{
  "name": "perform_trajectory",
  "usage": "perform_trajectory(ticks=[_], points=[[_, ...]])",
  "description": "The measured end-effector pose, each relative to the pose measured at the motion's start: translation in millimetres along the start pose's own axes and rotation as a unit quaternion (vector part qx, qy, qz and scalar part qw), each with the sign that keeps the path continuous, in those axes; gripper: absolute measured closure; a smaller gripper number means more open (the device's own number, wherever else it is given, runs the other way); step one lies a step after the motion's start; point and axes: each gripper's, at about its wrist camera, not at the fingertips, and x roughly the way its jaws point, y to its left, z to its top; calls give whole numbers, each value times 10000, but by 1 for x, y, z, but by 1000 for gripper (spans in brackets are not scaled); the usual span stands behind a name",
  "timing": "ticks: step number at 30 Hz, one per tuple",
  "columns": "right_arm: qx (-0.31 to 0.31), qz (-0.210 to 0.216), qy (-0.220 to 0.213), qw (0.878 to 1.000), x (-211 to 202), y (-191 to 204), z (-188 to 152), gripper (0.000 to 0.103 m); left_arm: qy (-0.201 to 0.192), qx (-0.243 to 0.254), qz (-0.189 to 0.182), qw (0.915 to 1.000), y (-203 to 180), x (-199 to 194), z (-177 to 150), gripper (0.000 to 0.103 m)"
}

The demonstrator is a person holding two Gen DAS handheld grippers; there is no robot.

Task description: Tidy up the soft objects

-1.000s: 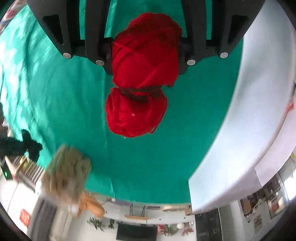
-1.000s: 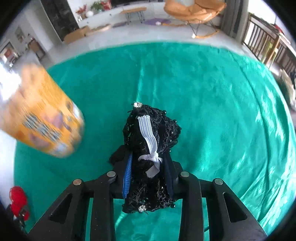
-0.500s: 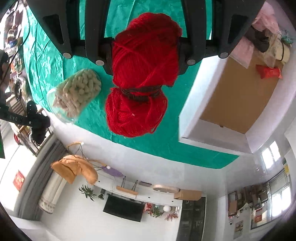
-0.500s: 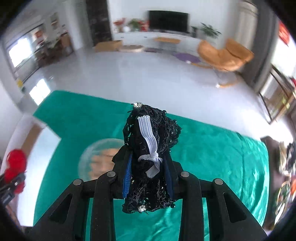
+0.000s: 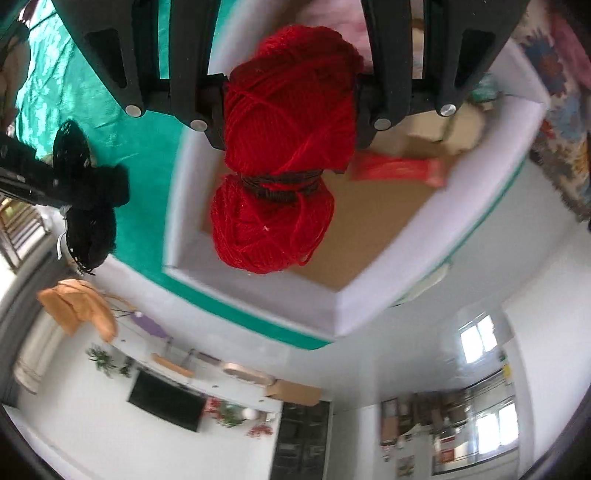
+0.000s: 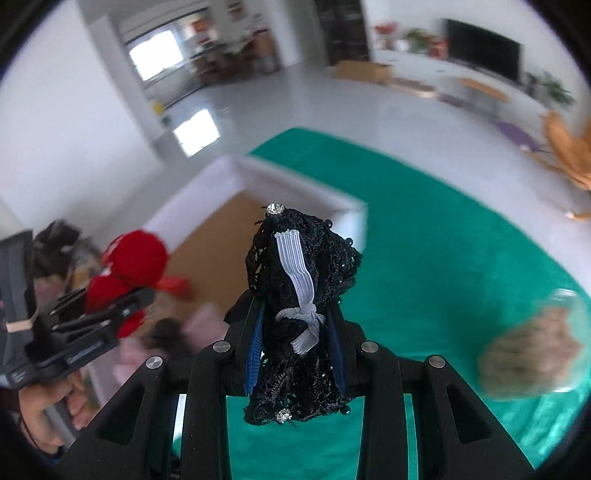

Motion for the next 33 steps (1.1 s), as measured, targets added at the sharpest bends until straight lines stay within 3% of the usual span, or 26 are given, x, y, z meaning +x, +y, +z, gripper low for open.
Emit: perform_trajectory(ticks=[3,5,6,7,10,16,22,27,33], points=[[-193,248,162,9994,26,34,3,66,126,-113,274,9995,25,3,-8,47],[-337,399,272,9983,40,53,3,50,129,-126,510,9985,39,3,-14,37],[-427,499,294,9974,44,63,2,32,79,-120,622,9980,42,1,-16,28],[-501,520,295,9970,46,69,2,29,-30,-111,757,9971,47,-3,-20,20],[-743,369,229,9963,46,92,-5,29,-385,-19,1237,9916,54,-17,-27,13],[-1001,7,1,9950,29,121,-7,29,-683,-245,1934,9784,58,-41,-36,12],[-1142,-217,-54,9932,19,128,-8,29,-1037,-834,1648,9773,62,-74,-51,12],[-1255,-347,-46,9915,14,130,-11,29,-918,-832,1588,9795,58,-81,-50,12],[-1324,-390,10,9904,18,134,-13,29,-1046,-730,1774,9758,54,-87,-52,12]])
